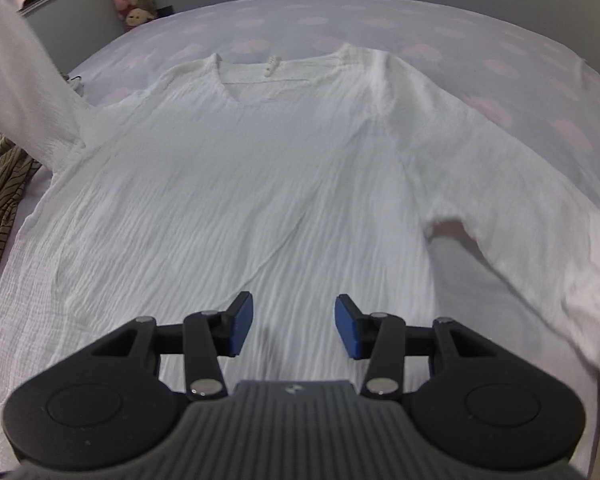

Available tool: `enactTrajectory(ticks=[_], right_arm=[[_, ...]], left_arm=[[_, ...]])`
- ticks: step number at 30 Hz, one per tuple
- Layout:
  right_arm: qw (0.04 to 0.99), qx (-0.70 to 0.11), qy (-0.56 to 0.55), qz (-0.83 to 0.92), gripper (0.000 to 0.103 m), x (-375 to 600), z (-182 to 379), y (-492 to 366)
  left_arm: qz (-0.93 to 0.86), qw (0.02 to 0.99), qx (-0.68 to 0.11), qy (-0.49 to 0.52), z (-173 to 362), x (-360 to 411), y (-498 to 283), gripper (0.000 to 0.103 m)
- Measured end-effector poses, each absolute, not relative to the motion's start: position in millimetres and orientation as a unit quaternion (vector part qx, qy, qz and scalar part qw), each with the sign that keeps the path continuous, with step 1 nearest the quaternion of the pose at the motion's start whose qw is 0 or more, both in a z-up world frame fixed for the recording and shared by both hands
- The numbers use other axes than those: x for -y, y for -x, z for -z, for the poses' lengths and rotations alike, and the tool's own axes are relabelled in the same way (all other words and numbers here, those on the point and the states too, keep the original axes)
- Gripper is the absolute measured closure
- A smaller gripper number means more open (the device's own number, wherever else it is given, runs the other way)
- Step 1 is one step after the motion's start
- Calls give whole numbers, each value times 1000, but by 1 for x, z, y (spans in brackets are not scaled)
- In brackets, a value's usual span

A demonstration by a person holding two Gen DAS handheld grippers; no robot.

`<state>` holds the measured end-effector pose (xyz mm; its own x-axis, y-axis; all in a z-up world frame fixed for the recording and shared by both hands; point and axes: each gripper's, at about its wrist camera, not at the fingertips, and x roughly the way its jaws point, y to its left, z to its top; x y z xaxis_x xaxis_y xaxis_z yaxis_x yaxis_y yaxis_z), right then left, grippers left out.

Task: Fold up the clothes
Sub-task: 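Grasp the shirt sleeve cuff with the left tool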

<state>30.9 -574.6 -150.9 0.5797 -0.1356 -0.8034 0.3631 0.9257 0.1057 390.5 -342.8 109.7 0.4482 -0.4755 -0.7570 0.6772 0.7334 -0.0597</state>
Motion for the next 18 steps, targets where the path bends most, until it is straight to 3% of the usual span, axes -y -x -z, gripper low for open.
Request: enactTrajectory(ticks=[9,18], right_arm=[[903,-401,-88,129,54,614,159,-60],[910,-369,-138,131,54,651,185,-54]], left_arm=[[423,781,-438,-140,-60,479,-352,103],[442,722,-497,-191,58,582,-319,103]])
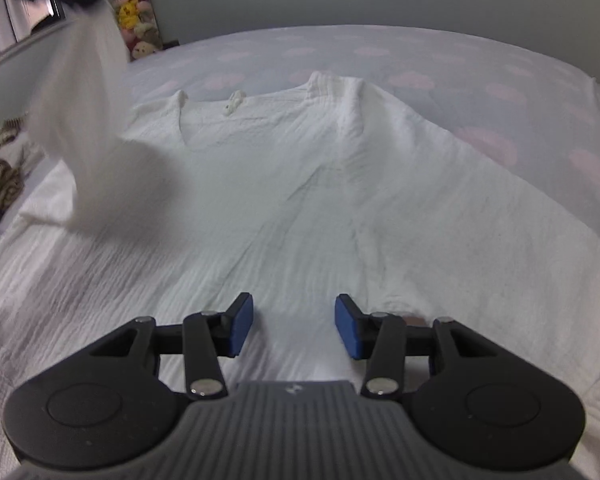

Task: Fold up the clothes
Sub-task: 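Fold the held sleeve across the shirt front and open the left tool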

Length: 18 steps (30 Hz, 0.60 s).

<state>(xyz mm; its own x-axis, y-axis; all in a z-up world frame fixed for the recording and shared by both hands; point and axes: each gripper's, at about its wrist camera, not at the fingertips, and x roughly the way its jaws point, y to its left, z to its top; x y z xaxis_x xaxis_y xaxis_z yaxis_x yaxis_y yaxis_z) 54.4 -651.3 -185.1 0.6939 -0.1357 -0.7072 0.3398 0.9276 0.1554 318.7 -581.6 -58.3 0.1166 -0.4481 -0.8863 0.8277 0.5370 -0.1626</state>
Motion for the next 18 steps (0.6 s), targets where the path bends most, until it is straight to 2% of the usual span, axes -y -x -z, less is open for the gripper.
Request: enactTrajectory(ticks=[4,6,8,11,18], right_arm=[[917,-354,-139,123,54,653,184,-55],[917,-354,-137,121,54,653,184,-55],[918,-352,-136,121,55,653,183,-55],[920,-343,-143,125,58,657,180,-53],[917,-349,-147,128,60,660,181,-53]], left_arm=[[442,710,-512,-195,93,603,-313,102],[443,707,-514,-197,103,611,-310,97],[442,706,-516,-199,109,613,-307,88],[441,705,-517,-202,117,604,-300,84],[417,707,-537,-193,149,567,-287,84]])
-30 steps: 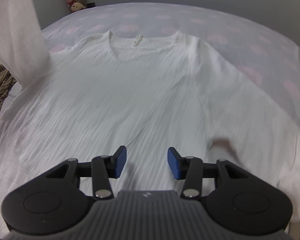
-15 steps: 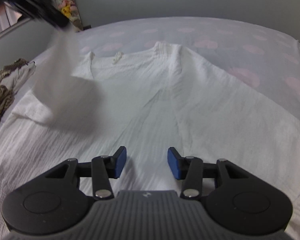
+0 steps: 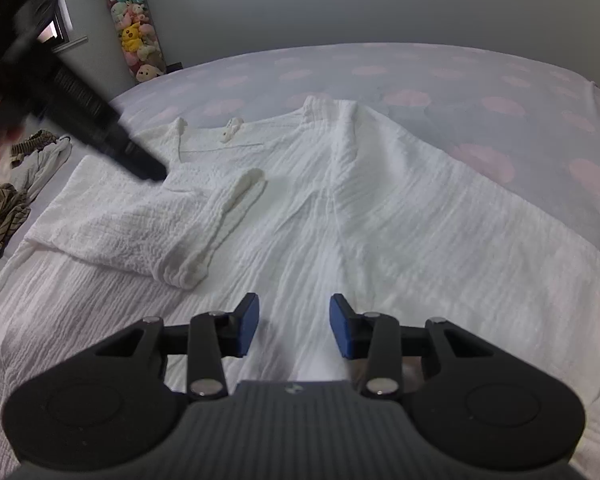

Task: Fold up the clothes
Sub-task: 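Fold the held sleeve across the shirt front and open the left tool, then grasp the other sleeve cuff with the right tool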

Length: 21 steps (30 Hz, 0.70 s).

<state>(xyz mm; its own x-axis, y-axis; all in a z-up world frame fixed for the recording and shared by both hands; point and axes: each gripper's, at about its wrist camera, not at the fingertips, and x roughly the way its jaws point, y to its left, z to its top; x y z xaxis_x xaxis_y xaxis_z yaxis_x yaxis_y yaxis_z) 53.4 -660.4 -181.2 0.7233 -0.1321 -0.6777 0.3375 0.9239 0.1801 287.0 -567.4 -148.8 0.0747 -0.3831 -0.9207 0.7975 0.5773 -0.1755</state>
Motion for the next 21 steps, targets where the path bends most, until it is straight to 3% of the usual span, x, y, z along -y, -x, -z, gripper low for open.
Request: enactTrajectory(ticks=[11,17,21], right_arm=[[911,-365,-151,117,59,660,186,-54],[915,-340,-173,130,58,672,174,-42],[912,-320,-183,178,55,692,163,-25]], left_arm=[[355,716,-563,-213,192,579,-274,83],[336,739,-545,-210,185,577,-266,82],[325,754,-532,-205,176,564,-254,75]])
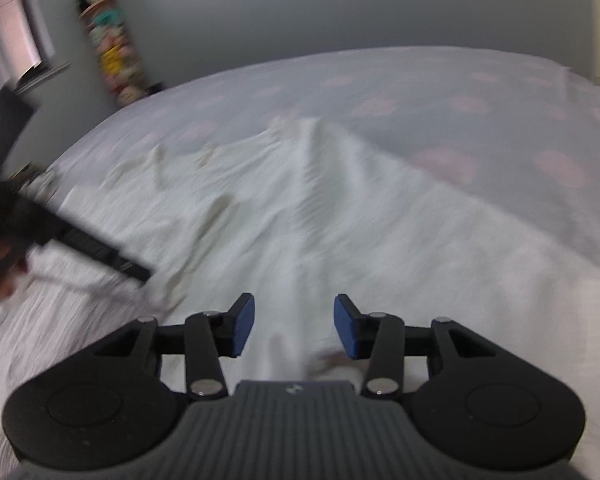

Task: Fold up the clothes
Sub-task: 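Grasp the other sleeve cuff with the right tool, then lift and fold the held sleeve across the shirt front, open the right tool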

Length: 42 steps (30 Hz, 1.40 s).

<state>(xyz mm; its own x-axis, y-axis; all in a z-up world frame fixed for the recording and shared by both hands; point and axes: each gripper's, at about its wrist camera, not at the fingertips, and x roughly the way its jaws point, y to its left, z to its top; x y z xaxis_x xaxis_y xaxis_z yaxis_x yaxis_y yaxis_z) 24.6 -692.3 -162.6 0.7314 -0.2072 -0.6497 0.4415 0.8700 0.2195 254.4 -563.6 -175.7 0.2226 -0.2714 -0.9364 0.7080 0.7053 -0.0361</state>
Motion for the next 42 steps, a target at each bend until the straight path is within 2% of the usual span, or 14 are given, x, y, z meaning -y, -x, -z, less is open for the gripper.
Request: enactTrajectory(ticks=[6,7,8,9,14,18,26,28,30,35,42], right_arm=[[896,-325,-129,274,53,710,148,4],[889,-330,-110,297,51,712,146,7],[880,-335,-86,325,41,713,144,9],[872,-338,-68,348,37,716,144,11],[843,-363,-66,390,37,735,156,20],[823,-395,-75,402,42,745,179,19],[812,-405,-86,412,44,757,196,25],[815,-398,-91,412,53,758,194,28],[816,-389,-91,417,89,759,191,31],[821,-368,-110,422,96,762,185,36],[845,-297,-129,425,97,755,134,49]], left_arm=[[316,763,-529,-195,160,529,-233,74],[315,765,-524,-201,158,525,-229,74],[314,767,-520,-206,155,521,-225,73],[313,768,-519,-207,154,517,-222,73],[307,772,-532,-163,149,495,-213,73],[305,772,-540,-141,147,485,-208,73],[299,782,-535,-116,138,473,-209,72],[302,783,-534,-106,136,468,-209,72],[305,785,-530,-99,133,458,-208,72],[292,797,-522,-78,124,423,-217,72],[266,810,-520,-49,117,367,-237,71]])
